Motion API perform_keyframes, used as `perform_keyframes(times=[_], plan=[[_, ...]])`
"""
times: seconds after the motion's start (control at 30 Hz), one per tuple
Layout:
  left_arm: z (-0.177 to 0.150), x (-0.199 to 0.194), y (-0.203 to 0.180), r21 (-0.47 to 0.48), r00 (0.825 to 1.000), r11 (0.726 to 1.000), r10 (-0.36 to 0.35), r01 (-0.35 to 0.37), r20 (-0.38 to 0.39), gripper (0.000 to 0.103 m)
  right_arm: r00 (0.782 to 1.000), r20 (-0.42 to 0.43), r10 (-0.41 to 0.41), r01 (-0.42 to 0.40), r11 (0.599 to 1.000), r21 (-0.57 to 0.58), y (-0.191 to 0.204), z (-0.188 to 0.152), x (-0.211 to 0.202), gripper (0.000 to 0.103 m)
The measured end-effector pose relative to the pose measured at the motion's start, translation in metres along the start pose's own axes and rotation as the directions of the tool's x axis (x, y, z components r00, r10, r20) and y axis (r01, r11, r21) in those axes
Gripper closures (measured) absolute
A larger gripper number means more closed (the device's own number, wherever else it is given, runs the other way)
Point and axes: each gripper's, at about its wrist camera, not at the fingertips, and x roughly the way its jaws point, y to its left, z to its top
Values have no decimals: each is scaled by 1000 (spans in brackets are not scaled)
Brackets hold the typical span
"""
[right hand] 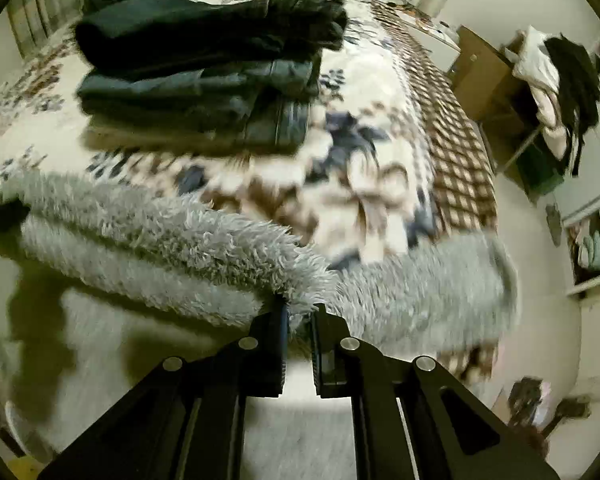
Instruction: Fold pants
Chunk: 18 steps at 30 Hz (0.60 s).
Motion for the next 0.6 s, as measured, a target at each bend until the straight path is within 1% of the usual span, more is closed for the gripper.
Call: perform_keyframes(times=[0.1, 0.13, 0.17, 0.2, 0.27, 0.3, 0.37, 0.4, 0.43, 0.47, 0.5, 0.53, 0.57, 0.6], plan=[[-56, -6, -12, -31, 998, 1000, -4, 2, -64, 97, 998, -54, 31, -32, 999, -5, 9, -60, -15, 93], [-68, -2, -16, -33, 997, 999, 2, -4, -77, 97, 996, -77, 38, -39, 999, -16, 12, -80, -16, 93], [-86, 2, -21, -41, 995, 999, 4, -8, -98, 97, 993, -112, 46, -50, 998, -33, 17, -105, -13, 93], [-107, 12, -23, -54, 991, 999, -4, -3, -131, 97, 989, -139, 53, -59, 997, -41, 21, -121, -8, 93], [-137, 32, -29, -73, 985, 997, -20, 8, -169, 96, 978, -201, 60, -72, 996, -53, 26, -153, 8, 93], [-148, 46, -28, -88, 979, 996, -34, 16, -203, 96, 971, -232, 64, -80, 995, -61, 29, -168, 17, 93], [-166, 59, -31, -137, 969, 990, -55, 21, -242, 93, 954, -291, 72, -96, 993, -66, 31, -187, 35, 91], [-170, 64, -27, -180, 964, 983, -78, 32, -254, 92, 941, -327, 89, -115, 991, -60, 31, -194, 43, 89], [-171, 64, -25, -202, 963, 979, -86, 34, -254, 88, 928, -357, 104, -131, 990, -52, 29, -198, 49, 81], [-170, 61, -21, -222, 968, 975, -75, 20, -241, 81, 920, -372, 120, -147, 988, -44, 26, -199, 51, 73], [-167, 55, -19, -237, 975, 972, -60, 7, -216, 75, 909, -388, 153, -179, 983, -33, 23, -199, 52, 54], [-165, 51, -16, -254, 977, 967, -58, 3, -207, 61, 896, -408, 178, -206, 978, -26, 19, -198, 50, 39], [-162, 47, -14, -277, 975, 961, -68, 7, -212, 45, 893, -414, 176, -204, 979, -25, 14, -197, 46, 35], [-159, 43, -12, -295, 975, 956, -70, 5, -212, 37, 897, -408, 170, -196, 980, -24, 7, -194, 39, 32]])
